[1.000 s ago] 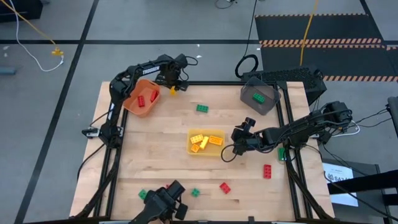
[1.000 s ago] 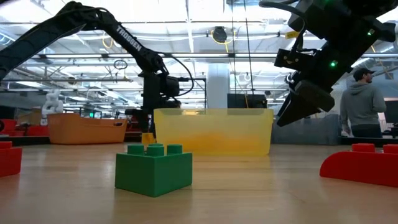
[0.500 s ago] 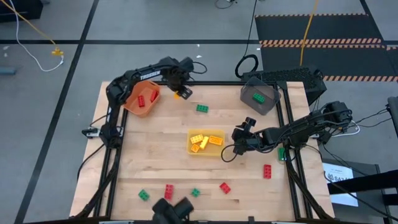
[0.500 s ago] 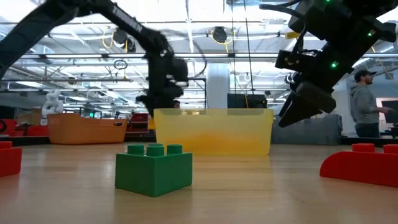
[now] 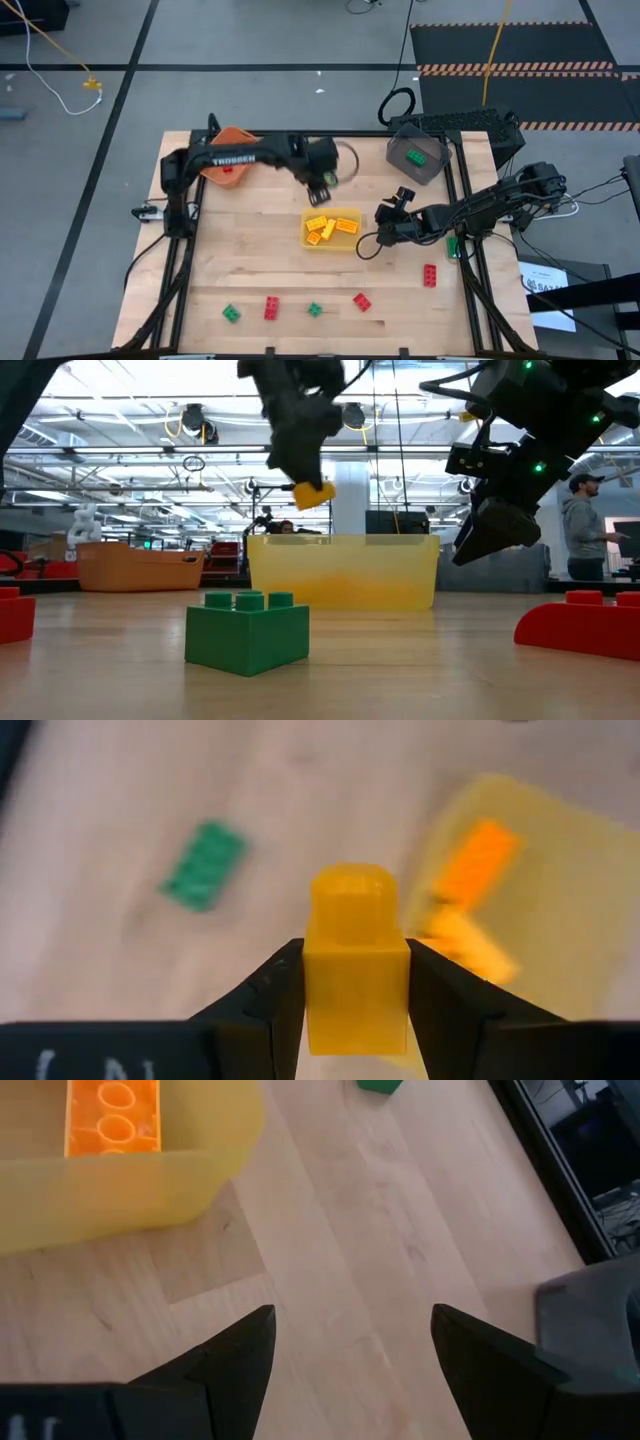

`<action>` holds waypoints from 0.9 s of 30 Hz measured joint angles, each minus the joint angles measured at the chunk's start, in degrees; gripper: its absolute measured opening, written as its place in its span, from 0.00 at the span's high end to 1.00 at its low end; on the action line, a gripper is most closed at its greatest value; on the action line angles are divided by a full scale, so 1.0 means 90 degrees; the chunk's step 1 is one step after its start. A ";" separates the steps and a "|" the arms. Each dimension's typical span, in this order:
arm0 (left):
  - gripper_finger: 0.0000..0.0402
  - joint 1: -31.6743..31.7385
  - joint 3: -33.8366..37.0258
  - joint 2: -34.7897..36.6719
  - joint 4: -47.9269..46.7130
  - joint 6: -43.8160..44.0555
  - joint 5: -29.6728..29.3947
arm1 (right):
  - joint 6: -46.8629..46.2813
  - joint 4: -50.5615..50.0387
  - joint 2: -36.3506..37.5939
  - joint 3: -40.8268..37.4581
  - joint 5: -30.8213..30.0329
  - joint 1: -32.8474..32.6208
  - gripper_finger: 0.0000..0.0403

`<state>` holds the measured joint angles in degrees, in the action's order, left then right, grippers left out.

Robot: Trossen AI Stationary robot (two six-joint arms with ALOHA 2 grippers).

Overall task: Sort & place blocks by color
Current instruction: Put the yellow 1-stud game piece into the yellow bin, then put the top center green 8-stud game piece into the black bin

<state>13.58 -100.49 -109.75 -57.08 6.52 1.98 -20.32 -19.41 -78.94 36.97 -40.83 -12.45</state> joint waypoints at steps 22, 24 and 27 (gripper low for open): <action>0.49 -0.1435 0.0012 -0.0850 0.0045 0.0621 -0.0556 | -0.0340 -0.0339 0.1425 0.0000 0.0052 -0.0002 0.36; 0.45 -0.1444 0.0011 -0.0819 0.0237 0.0576 -0.0559 | -0.0340 -0.0406 0.1447 0.0000 0.0047 -0.0002 0.36; 0.40 -0.1486 0.0005 -0.0756 0.0409 0.0451 -0.0559 | -0.0340 -0.0424 0.1426 0.0000 0.0045 -0.0002 0.36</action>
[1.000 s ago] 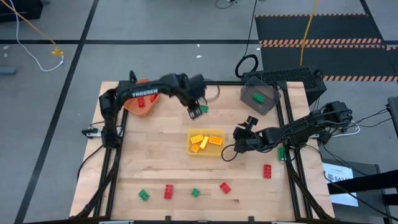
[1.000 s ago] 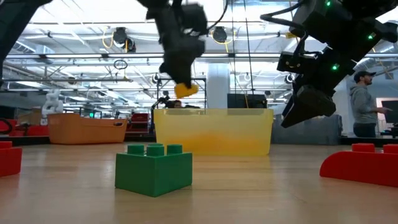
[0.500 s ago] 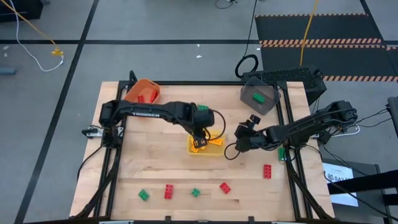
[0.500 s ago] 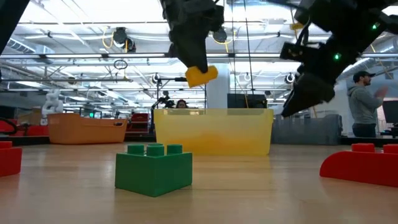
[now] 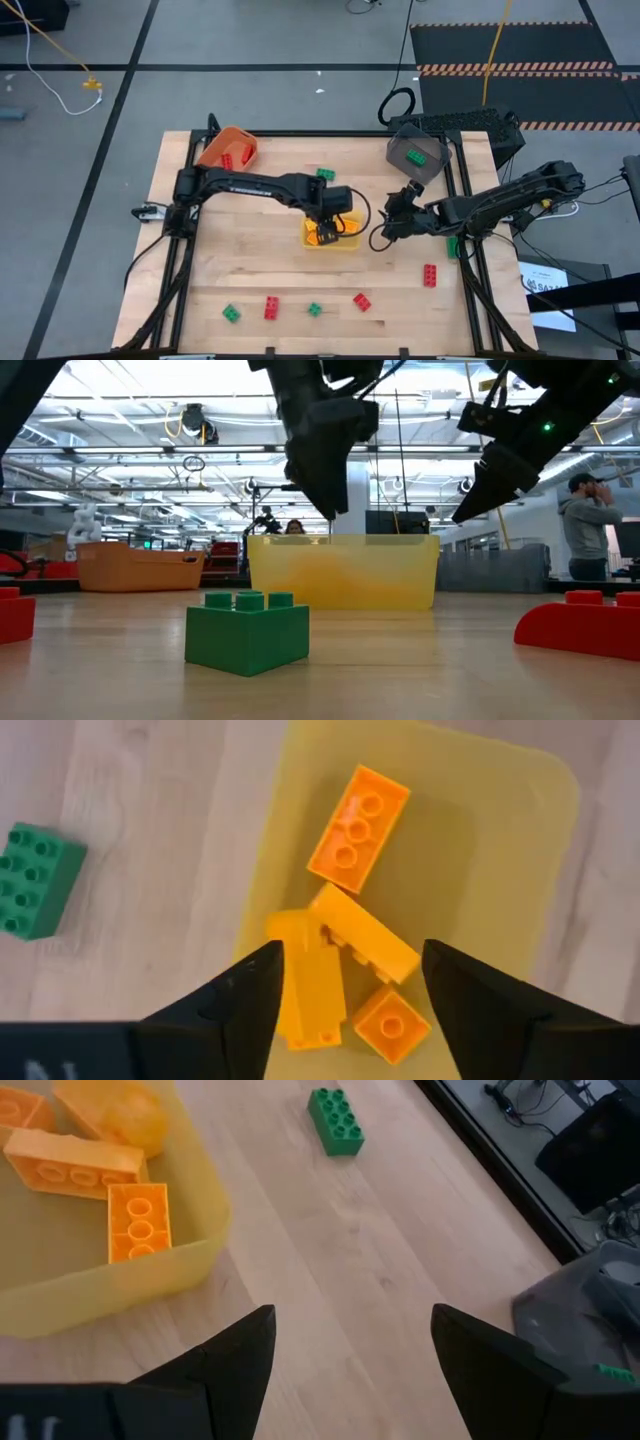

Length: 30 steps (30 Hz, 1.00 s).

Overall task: Sort & place blocks by color
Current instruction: Put the top center green 8-stud game piece into the black bin

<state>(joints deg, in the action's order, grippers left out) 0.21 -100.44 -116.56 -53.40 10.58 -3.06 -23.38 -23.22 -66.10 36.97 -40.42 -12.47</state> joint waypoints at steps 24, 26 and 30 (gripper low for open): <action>0.44 -0.0733 0.1226 0.1175 0.4475 -0.1209 -0.0776 | -0.0465 0.1150 0.0548 -0.0991 0.0574 -0.0138 0.36; 0.45 -0.0800 0.1885 0.1414 0.5214 -0.1128 -0.0771 | -0.0461 0.1140 0.0713 -0.0991 0.0571 -0.0233 0.36; 0.46 -0.0821 0.3300 0.2194 0.6234 -0.0845 -0.0786 | -0.0468 0.1184 0.0911 -0.0991 0.0521 -0.0416 0.36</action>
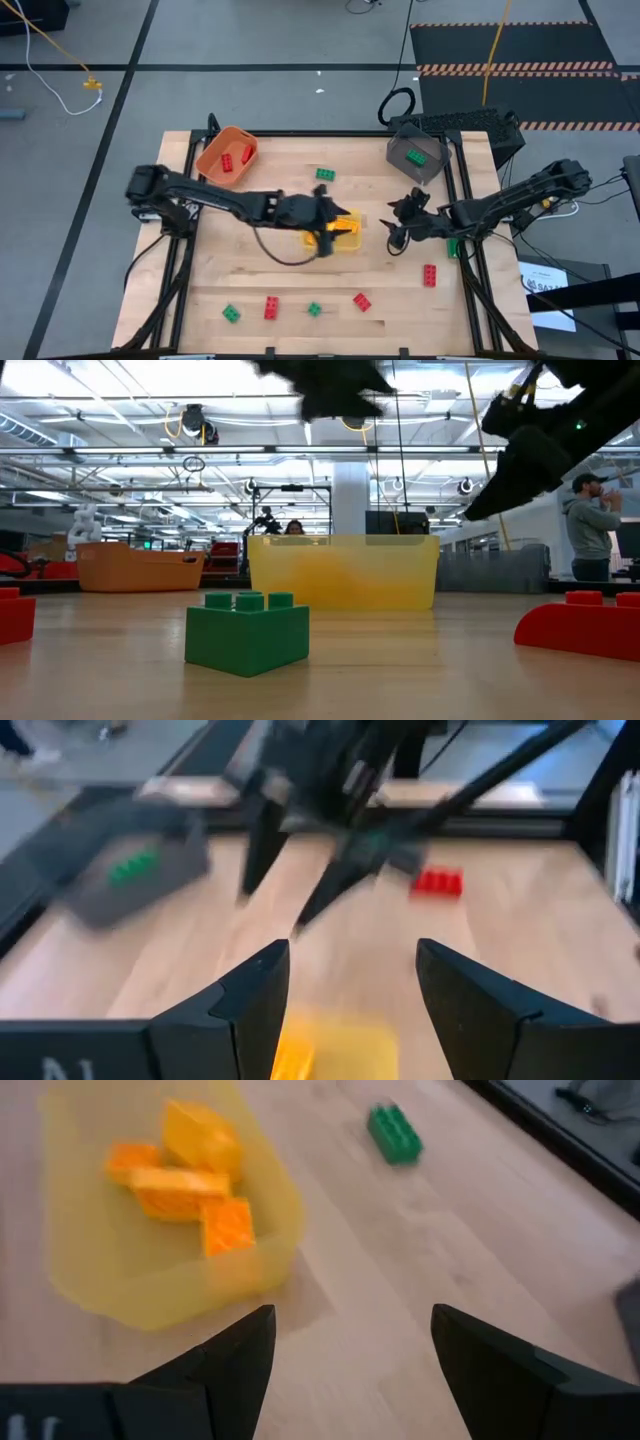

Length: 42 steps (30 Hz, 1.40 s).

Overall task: Sort & place blocks by color
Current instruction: Put the top center green 8-stud game piece into the black bin

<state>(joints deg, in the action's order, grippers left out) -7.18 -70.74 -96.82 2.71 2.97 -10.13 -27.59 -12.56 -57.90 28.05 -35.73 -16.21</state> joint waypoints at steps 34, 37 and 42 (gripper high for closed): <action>0.46 -0.0785 0.5126 0.3670 0.2001 0.0868 -0.0865 | 0.4221 -0.0272 -0.4213 0.4350 0.2825 0.3781 0.29; 0.46 -0.0850 0.5134 0.3670 0.2020 0.0868 -0.0945 | 0.4299 -0.0333 -0.4590 0.4680 0.2826 0.3750 0.25; 0.46 -0.0901 0.5137 0.3670 0.1968 0.0868 -0.0942 | 0.4363 -0.0820 -0.4940 0.5223 0.2854 0.3856 0.19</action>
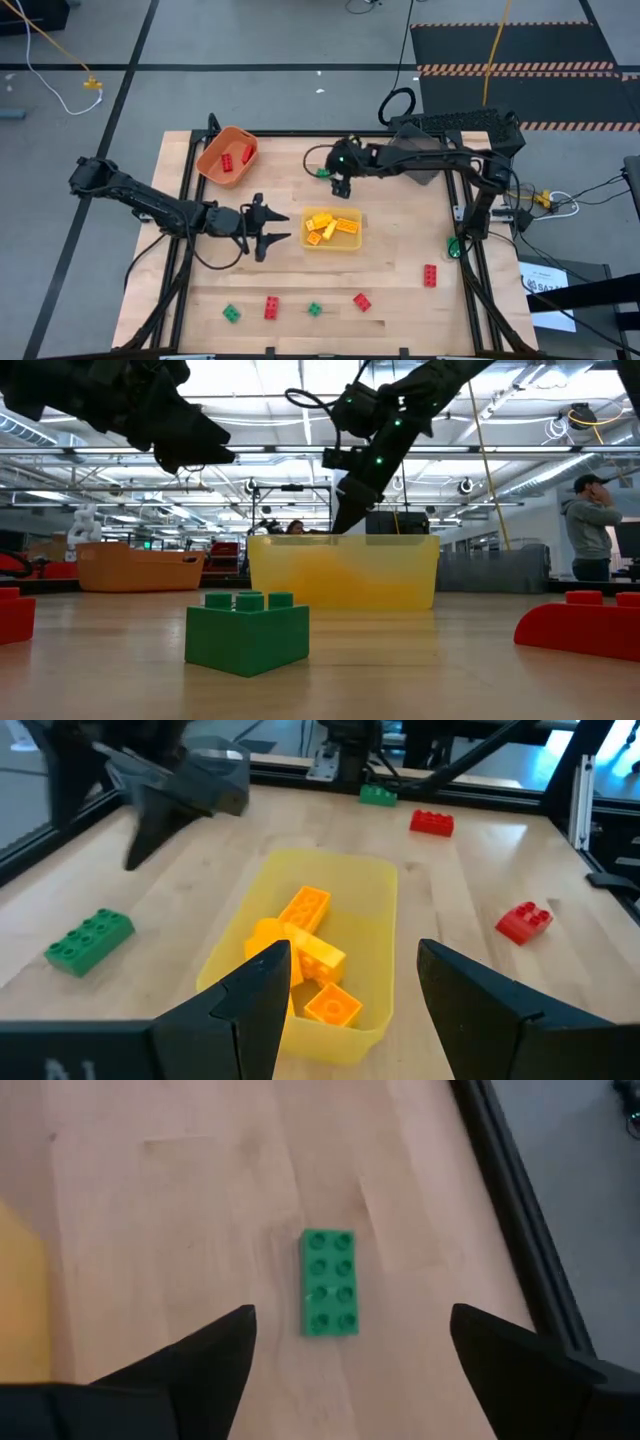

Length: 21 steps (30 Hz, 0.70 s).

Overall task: Sort & place blocks by color
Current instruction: Put the top center green 8-stud game piece into the black bin

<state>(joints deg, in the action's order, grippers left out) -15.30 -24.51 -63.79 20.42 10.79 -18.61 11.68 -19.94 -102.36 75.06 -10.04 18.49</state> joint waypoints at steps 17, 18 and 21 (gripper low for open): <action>0.46 -0.0019 0.0007 0.0000 -0.0213 0.0155 -0.0060 | -0.0004 -0.0101 -0.0932 0.0134 0.0981 0.0487 0.21; 0.46 -0.0019 0.0007 0.0000 -0.0218 0.0155 -0.0060 | -0.0004 -0.0064 -0.0977 0.0134 0.0981 0.0493 0.21; 0.46 -0.0017 0.0007 0.0000 -0.0211 0.0158 -0.0060 | 0.0008 0.0032 -0.1051 0.0130 0.0984 0.0547 0.21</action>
<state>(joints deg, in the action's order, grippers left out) -15.45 -24.45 -63.79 18.52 12.21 -19.16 11.74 -19.65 -111.83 76.23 -1.19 23.41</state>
